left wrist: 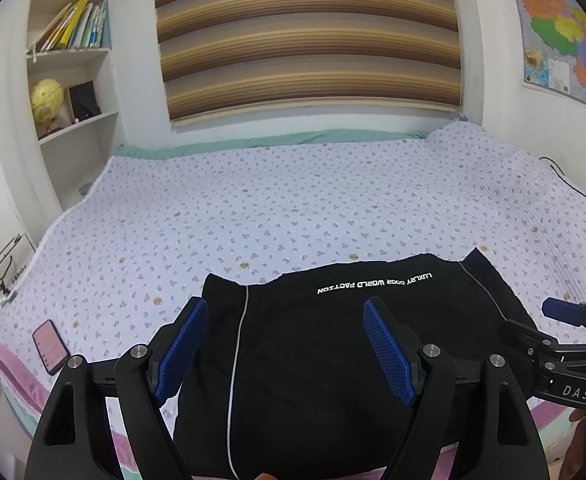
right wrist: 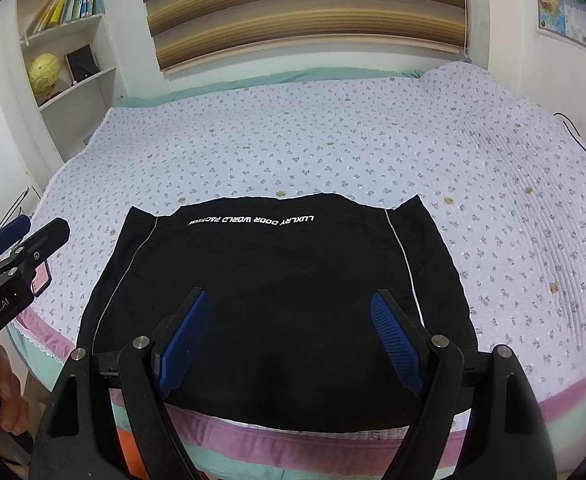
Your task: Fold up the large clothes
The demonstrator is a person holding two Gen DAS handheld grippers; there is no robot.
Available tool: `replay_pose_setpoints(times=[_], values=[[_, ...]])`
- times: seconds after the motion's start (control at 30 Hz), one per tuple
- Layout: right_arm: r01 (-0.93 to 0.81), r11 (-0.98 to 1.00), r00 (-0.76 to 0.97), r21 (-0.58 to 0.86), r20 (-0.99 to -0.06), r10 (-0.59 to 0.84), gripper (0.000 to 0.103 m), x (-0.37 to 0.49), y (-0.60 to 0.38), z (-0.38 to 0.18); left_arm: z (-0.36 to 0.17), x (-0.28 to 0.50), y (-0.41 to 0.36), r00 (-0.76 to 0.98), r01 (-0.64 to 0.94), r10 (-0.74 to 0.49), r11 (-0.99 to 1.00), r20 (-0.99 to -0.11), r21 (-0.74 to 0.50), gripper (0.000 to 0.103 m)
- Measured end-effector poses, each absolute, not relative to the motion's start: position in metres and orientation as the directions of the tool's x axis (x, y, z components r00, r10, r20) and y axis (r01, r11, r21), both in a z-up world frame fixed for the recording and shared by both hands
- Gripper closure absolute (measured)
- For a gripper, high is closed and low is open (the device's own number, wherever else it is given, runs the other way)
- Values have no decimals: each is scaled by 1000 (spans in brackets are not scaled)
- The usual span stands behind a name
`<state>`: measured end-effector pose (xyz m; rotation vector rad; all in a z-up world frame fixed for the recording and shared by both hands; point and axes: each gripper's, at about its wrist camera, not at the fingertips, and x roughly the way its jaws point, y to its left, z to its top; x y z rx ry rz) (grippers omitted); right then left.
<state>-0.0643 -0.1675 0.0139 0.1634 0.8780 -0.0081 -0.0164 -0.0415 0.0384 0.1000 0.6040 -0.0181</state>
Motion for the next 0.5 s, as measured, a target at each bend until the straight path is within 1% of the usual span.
replay_pose_setpoints(times=[0.13, 0.33, 0.43, 0.5], values=[[75, 987, 635, 146, -770, 66, 19, -64, -169, 12, 38, -19, -44, 835, 27, 49, 991, -548, 130, 22], [76, 986, 632, 147, -772, 66, 19, -63, -170, 10, 37, -21, -50, 845, 29, 60, 987, -531, 158, 22], [82, 985, 632, 149, -772, 64, 19, -64, -171, 9, 39, -26, -50, 873, -4, 92, 983, -479, 181, 22], [85, 985, 631, 151, -773, 64, 19, -64, -173, 8, 40, -26, -47, 870, -4, 92, 983, -484, 181, 22]])
